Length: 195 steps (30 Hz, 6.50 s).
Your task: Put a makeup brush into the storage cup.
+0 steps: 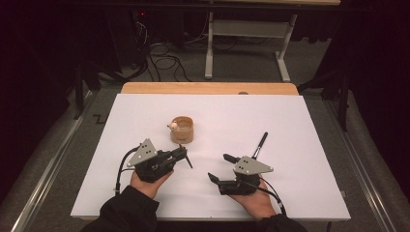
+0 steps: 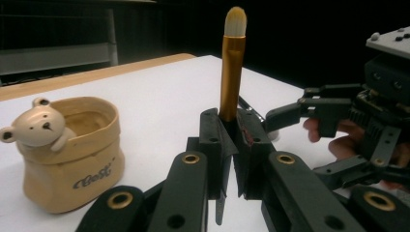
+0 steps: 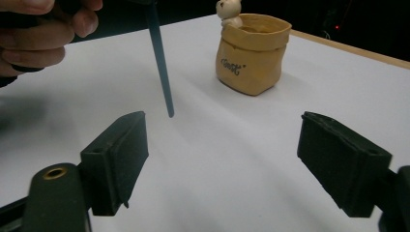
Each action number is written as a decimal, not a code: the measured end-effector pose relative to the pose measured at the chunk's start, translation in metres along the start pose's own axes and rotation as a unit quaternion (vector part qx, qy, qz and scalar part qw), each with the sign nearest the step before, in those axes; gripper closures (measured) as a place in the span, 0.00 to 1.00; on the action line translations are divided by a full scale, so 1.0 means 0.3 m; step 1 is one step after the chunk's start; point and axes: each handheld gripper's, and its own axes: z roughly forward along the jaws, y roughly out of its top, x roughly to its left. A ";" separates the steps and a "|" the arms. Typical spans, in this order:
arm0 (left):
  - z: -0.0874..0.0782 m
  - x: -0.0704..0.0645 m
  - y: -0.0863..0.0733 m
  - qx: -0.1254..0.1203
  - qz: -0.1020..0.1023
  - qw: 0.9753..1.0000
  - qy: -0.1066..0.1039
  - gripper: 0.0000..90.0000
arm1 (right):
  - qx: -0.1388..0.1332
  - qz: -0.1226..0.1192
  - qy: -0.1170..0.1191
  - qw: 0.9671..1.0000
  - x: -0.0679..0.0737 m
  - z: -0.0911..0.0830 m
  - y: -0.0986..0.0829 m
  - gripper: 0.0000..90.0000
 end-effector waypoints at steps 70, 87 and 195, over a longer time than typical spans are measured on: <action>-0.105 0.144 0.058 -0.021 -0.016 0.995 0.093 0.93 | -0.035 0.044 -0.079 0.995 -0.173 -0.179 -0.003 0.00; -0.047 0.150 0.117 -0.022 -0.020 0.995 0.096 0.93 | -0.029 0.051 -0.089 0.994 -0.201 -0.239 -0.055 0.00; 0.121 0.309 0.171 0.035 -0.049 0.984 0.167 0.12 | -0.014 0.044 -0.081 0.996 -0.191 -0.219 -0.067 0.01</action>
